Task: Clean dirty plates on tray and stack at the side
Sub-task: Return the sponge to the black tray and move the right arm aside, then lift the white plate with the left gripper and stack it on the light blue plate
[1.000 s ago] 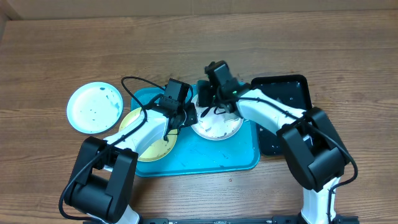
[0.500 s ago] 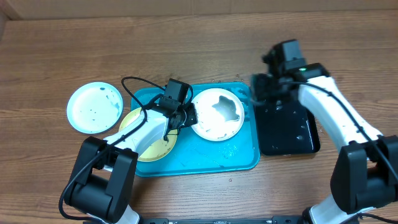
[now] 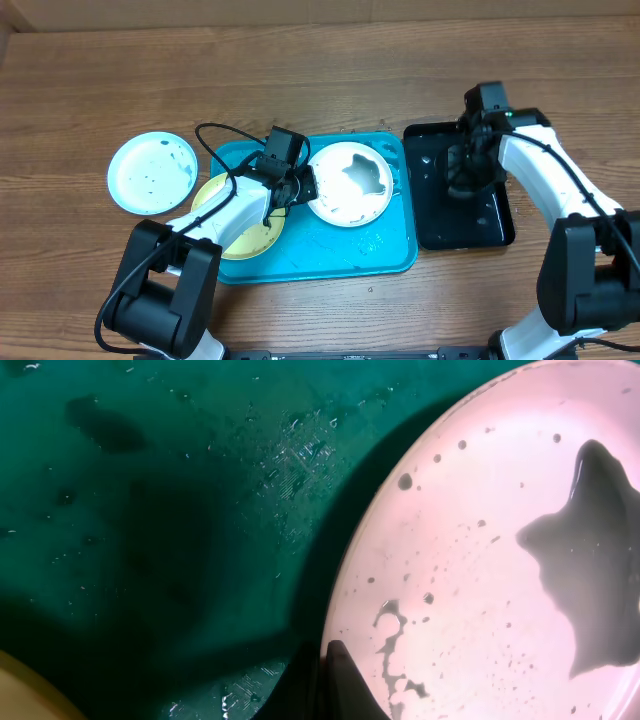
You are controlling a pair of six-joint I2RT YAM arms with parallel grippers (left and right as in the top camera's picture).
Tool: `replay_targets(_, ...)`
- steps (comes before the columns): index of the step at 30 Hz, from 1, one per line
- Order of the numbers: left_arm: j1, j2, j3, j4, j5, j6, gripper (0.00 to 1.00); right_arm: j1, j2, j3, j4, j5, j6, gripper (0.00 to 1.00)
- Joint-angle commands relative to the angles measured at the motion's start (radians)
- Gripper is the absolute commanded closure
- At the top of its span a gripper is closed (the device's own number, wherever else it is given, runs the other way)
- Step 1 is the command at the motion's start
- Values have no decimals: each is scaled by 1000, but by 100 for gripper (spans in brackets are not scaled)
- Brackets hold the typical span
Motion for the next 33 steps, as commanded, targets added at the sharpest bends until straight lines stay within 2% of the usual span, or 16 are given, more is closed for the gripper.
replay_targets(1, -6, 14, 19, 2, -14, 13, 96, 2, -2, -41, 36, 42, -7, 70)
replay_targets(5, -7, 14, 19, 1, -15, 13, 93, 2, -3, -49, 72, 42, -7, 67)
replay_targets(7, -7, 14, 18, 1, -15, 13, 87, -2, -3, -11, 60, 42, -7, 48)
replay_targets(9, -7, 14, 18, 1, -15, 13, 85, -20, -3, 42, 20, 42, -5, 40)
replay_targets(13, -7, 14, 16, 1, -17, 13, 82, -98, -3, 114, 8, 41, 6, 38)
replay_targets(15, -7, 14, 15, 1, -18, 13, 81, -161, -3, 125, 26, 41, 14, 34)
replay_targets(16, -7, 16, 14, -1, -18, 13, 81, -198, -3, 125, 35, 41, 30, 29)
replay_targets(18, -7, 30, 14, 1, -17, 13, 81, -254, -3, 122, 39, 37, 51, 0)
replay_targets(23, -6, 58, 16, 22, 9, 12, 85, -374, -3, 120, 35, 30, 92, 0)
replay_targets(26, -7, 58, 16, 24, 10, 13, 96, -420, -3, 120, 40, 30, 92, 0)
replay_targets(29, -6, 56, 22, 18, 13, 12, 96, -441, -3, 120, 39, 30, 92, 0)
replay_targets(33, -3, 35, 79, -76, -24, 13, 96, -443, -3, 120, 39, 30, 92, 0)
